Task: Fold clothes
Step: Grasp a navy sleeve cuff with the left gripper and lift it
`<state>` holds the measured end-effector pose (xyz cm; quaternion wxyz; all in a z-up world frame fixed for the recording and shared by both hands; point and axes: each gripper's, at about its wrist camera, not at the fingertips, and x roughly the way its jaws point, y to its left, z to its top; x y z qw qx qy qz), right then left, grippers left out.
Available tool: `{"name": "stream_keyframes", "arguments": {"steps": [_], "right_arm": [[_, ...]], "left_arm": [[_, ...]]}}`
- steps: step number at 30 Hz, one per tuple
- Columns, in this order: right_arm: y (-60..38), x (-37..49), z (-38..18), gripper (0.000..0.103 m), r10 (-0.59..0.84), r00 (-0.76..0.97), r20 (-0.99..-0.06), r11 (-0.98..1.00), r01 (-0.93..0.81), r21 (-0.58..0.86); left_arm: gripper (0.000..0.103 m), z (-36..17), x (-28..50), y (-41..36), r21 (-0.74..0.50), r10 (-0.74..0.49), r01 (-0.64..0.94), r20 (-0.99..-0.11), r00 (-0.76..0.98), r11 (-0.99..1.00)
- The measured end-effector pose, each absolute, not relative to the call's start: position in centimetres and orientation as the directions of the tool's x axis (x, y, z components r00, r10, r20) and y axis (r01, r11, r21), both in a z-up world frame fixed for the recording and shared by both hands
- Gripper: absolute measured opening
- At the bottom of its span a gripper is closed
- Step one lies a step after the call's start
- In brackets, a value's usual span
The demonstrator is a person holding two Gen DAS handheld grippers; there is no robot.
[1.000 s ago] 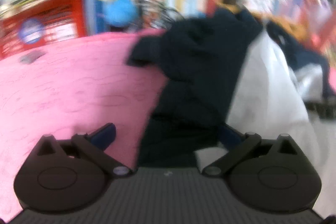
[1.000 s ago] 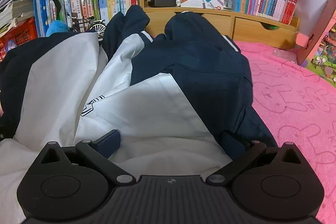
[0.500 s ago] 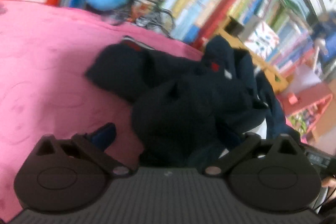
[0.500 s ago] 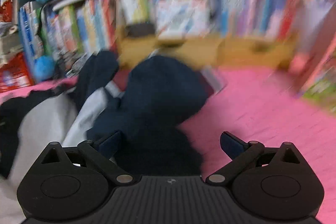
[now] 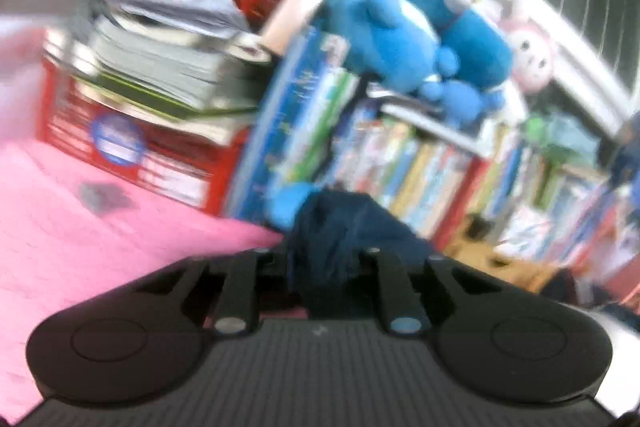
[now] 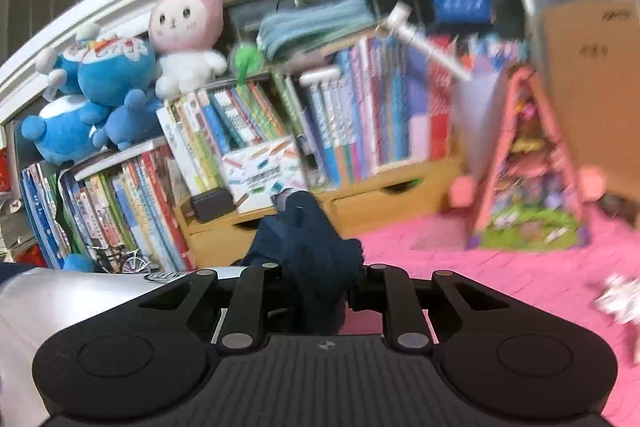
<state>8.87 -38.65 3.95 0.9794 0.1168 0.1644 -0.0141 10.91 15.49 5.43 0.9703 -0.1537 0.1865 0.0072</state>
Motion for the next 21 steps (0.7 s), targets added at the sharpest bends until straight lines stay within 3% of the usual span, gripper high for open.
{"name": "stream_keyframes", "arguments": {"steps": [5,8,9,10,14,16,18,21], "right_arm": [[-38.8,9.4,-0.4,0.029,-0.015,0.824,-0.566,0.97,0.149,0.191],[-37.4,7.5,1.0,0.04,-0.091,0.842,-0.531,0.974,0.187,0.129],[-36.9,6.8,1.4,0.048,-0.117,0.847,-0.518,0.974,0.201,0.109],[-36.5,6.2,1.9,0.059,-0.141,0.852,-0.505,0.973,0.214,0.089],[-34.7,3.6,3.7,0.074,-0.238,0.864,-0.444,0.963,0.271,0.011],[-33.5,2.4,4.8,0.092,-0.251,0.877,-0.408,0.962,0.271,-0.009],[-30.0,2.1,6.6,0.102,0.021,0.924,-0.381,0.996,0.014,0.088],[-22.7,4.0,6.6,0.103,0.321,0.851,-0.416,0.947,-0.279,0.161]], "left_arm": [[0.022,1.4,8.9,14.8,-0.182,-0.034,-0.07,-0.514,0.857,0.981],[0.022,-0.2,7.2,14.7,-0.167,-0.068,-0.033,-0.566,0.822,0.985],[0.022,-0.5,6.5,14.7,-0.169,-0.084,-0.018,-0.575,0.814,0.985],[0.021,-0.6,5.8,14.6,-0.176,-0.1,-0.003,-0.574,0.813,0.984],[0.021,-0.9,4.9,13.4,-0.226,-0.18,0.059,-0.565,0.806,0.972],[0.023,-1.2,4.5,12.3,-0.218,-0.202,0.093,-0.559,0.804,0.972],[0.024,-1.6,4.0,10.9,-0.183,-0.208,0.126,-0.557,0.804,0.975],[0.024,-1.7,2.8,10.3,-0.133,-0.21,0.163,-0.545,0.812,0.978]]}}
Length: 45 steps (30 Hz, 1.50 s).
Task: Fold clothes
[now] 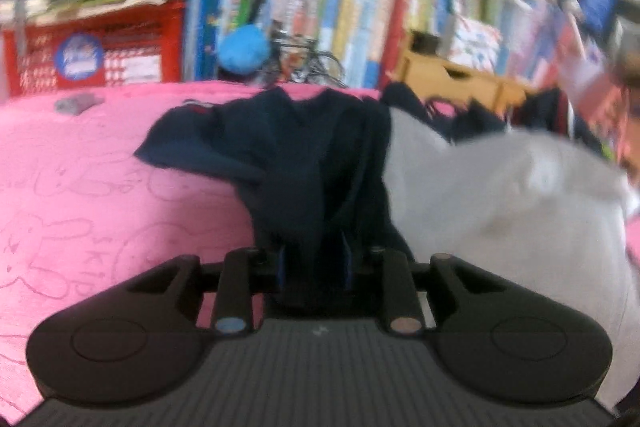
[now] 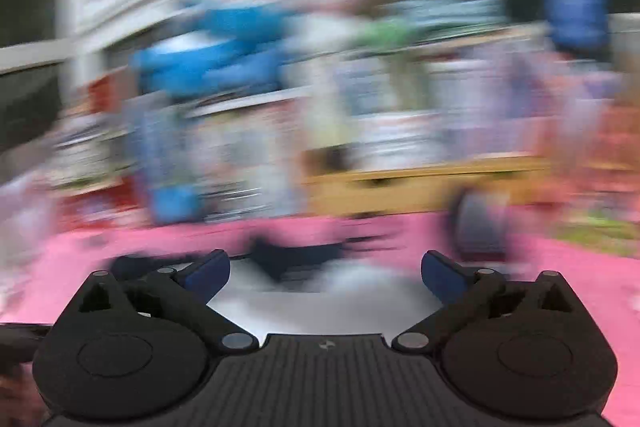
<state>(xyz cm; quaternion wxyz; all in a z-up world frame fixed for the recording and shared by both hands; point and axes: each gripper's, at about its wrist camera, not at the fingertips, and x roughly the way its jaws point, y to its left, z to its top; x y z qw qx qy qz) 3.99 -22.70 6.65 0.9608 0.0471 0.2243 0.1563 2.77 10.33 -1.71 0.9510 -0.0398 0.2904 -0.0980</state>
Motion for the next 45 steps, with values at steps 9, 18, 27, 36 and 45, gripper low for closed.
{"name": "stream_keyframes", "arguments": {"steps": [9,18,27,36,45], "right_arm": [[-5.1,11.0,-2.1,0.057,0.316,0.638,-0.702,0.894,-0.449,-0.006],[-8.5,7.0,-5.1,0.055,0.344,0.696,-0.631,0.876,-0.479,-0.051],[-9.8,6.8,-4.9,0.056,0.393,0.696,-0.6,0.881,-0.472,0.03],[-15.0,6.0,-1.0,0.082,0.473,0.76,-0.446,0.878,-0.449,0.166],[-16.0,8.0,-4.6,0.084,0.389,0.716,-0.58,0.914,-0.378,0.145]], "left_arm": [[0.051,-1.7,1.6,11.8,-0.132,-0.251,0.214,-0.518,0.818,0.968],[0.088,-2.4,11.0,16.2,-0.415,-0.257,-0.014,-0.589,0.766,0.909],[0.005,-1.0,16.3,17.4,-0.461,-0.15,-0.181,-0.593,0.791,0.869],[0.005,13.3,14.4,31.2,-0.385,0.205,-0.303,-0.274,0.94,0.872],[0.01,4.8,15.8,38.5,-0.302,0.311,-0.55,-0.576,0.756,0.779]]}}
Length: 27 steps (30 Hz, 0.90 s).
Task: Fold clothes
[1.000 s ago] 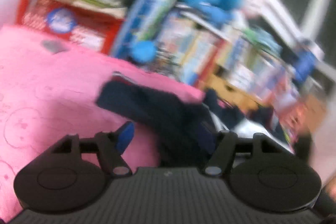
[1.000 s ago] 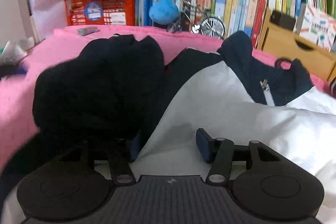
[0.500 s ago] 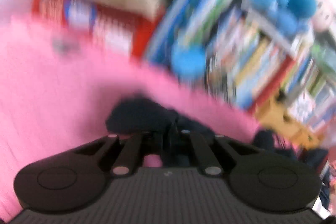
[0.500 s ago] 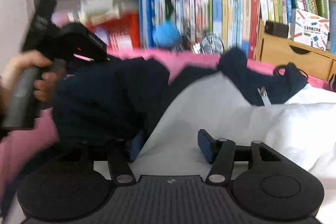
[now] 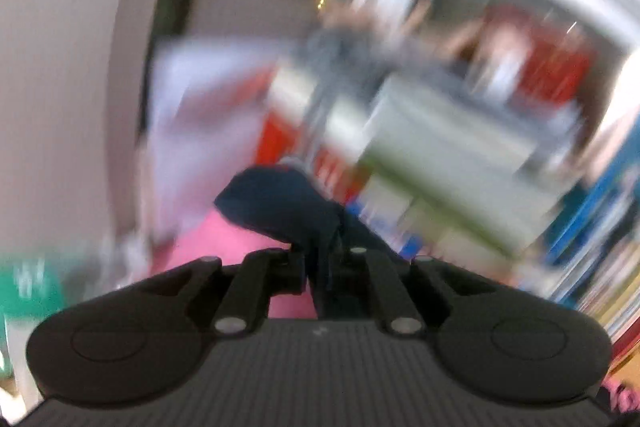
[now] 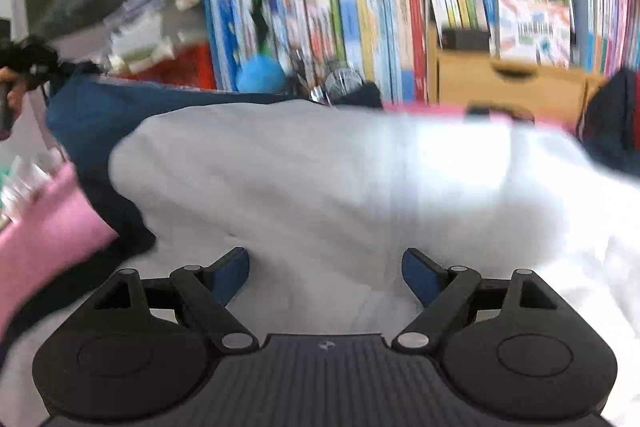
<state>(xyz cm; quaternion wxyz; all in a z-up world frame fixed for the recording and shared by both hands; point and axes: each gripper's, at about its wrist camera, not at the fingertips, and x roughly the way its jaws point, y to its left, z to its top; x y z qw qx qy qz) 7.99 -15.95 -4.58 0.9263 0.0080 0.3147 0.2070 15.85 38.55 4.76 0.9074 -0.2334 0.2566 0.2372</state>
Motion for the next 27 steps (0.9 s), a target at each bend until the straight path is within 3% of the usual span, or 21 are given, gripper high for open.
{"name": "stream_keyframes", "arguments": {"steps": [3,6,8,12,13,18,20,21,22,23,25,27], "right_arm": [[-15.7,8.6,-5.4,0.087,0.377,0.697,-0.609,0.918,-0.369,0.146],[-15.3,8.5,-5.9,0.093,0.368,0.69,-0.623,0.918,-0.374,0.129],[-14.8,8.3,-6.1,0.096,0.356,0.689,-0.631,0.918,-0.383,0.1],[-14.1,8.0,-6.4,0.099,0.336,0.689,-0.642,0.916,-0.398,0.052],[-14.0,8.0,-6.5,0.099,0.336,0.689,-0.643,0.916,-0.399,0.051],[-13.9,8.1,-6.5,0.1,0.335,0.687,-0.645,0.915,-0.4,0.049],[-13.9,8.1,-6.5,0.1,0.336,0.687,-0.644,0.915,-0.401,0.049],[-13.9,8.2,-6.5,0.1,0.337,0.687,-0.644,0.914,-0.402,0.049],[-14.0,8.2,-6.5,0.1,0.337,0.686,-0.644,0.914,-0.403,0.049],[-14.0,8.2,-6.5,0.1,0.338,0.686,-0.644,0.914,-0.404,0.05],[-14.0,8.2,-6.5,0.101,0.341,0.686,-0.643,0.913,-0.405,0.052],[-14.1,8.2,-6.5,0.101,0.346,0.684,-0.642,0.912,-0.407,0.058]], "left_arm": [[0.021,1.0,15.6,38.6,-0.279,0.286,-0.598,-0.679,0.676,0.751],[0.042,0.1,13.9,38.1,-0.262,0.285,-0.582,-0.674,0.681,0.77],[0.078,1.1,12.8,37.6,-0.256,0.293,-0.558,-0.64,0.71,0.79],[0.09,4.4,10.2,36.1,-0.25,0.33,-0.499,-0.501,0.8,0.83],[0.099,5.0,10.4,35.3,-0.215,0.335,-0.478,-0.479,0.811,0.851],[0.102,2.3,17.1,31.2,0.06,0.395,-0.465,-0.628,0.671,0.883],[0.096,-0.2,19.2,31.1,0.181,0.511,-0.546,-0.664,0.546,0.818],[0.091,0.2,18.8,31.3,0.159,0.513,-0.558,-0.646,0.565,0.815],[0.074,1.1,18.0,31.6,0.111,0.497,-0.558,-0.616,0.611,0.823],[0.042,2.1,17.2,31.9,0.062,0.481,-0.554,-0.582,0.655,0.83],[0.003,3.9,15.6,32.5,-0.035,0.45,-0.538,-0.506,0.736,0.842],[0.003,5.8,14.0,33.1,-0.129,0.419,-0.51,-0.419,0.805,0.851]]}}
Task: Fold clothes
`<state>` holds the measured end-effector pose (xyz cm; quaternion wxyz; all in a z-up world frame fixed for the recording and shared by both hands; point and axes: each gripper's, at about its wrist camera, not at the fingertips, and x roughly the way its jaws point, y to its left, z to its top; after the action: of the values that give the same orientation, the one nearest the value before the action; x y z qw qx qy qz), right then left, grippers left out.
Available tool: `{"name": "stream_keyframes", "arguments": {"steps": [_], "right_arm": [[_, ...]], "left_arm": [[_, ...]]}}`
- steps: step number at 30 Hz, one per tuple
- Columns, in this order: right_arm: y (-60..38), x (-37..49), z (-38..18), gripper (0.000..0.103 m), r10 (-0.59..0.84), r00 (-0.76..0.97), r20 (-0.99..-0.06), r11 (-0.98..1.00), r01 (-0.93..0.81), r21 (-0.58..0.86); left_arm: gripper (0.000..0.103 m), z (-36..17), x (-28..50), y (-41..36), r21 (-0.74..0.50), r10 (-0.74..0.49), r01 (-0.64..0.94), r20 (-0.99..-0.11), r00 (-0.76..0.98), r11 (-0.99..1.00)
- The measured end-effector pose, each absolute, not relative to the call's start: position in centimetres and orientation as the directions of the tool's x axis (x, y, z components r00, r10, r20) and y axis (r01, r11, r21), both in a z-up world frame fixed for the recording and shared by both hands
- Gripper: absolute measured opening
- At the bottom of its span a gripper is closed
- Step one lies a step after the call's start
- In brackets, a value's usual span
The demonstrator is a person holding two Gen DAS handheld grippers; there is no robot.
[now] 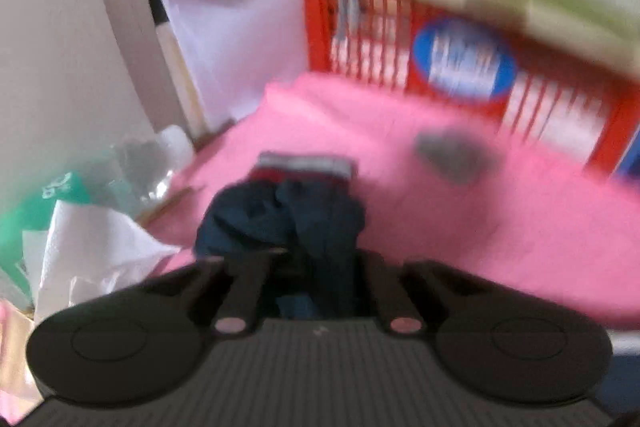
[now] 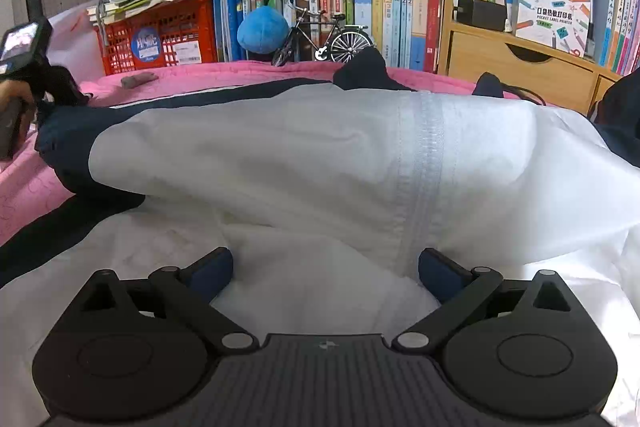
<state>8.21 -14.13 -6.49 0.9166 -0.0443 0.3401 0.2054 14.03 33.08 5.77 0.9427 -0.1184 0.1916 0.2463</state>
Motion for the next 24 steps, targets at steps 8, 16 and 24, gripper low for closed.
{"name": "stream_keyframes", "arguments": {"steps": [8,16,24], "right_arm": [[-13.9,8.2,-6.5,0.102,0.346,0.683,-0.643,0.912,-0.406,0.06],[-13.8,8.2,-6.6,0.103,0.345,0.684,-0.643,0.912,-0.406,0.057],[-13.8,8.2,-6.6,0.103,0.347,0.683,-0.643,0.911,-0.407,0.061]], "left_arm": [[0.022,8.7,10.3,36.5,-0.25,0.443,-0.515,-0.293,0.847,0.82],[0.026,-2.4,13.5,38.8,-0.117,0.447,-0.7,-0.693,0.565,0.704],[0.044,-3.0,14.4,34.8,0.052,0.543,-0.659,-0.617,0.569,0.75]]}}
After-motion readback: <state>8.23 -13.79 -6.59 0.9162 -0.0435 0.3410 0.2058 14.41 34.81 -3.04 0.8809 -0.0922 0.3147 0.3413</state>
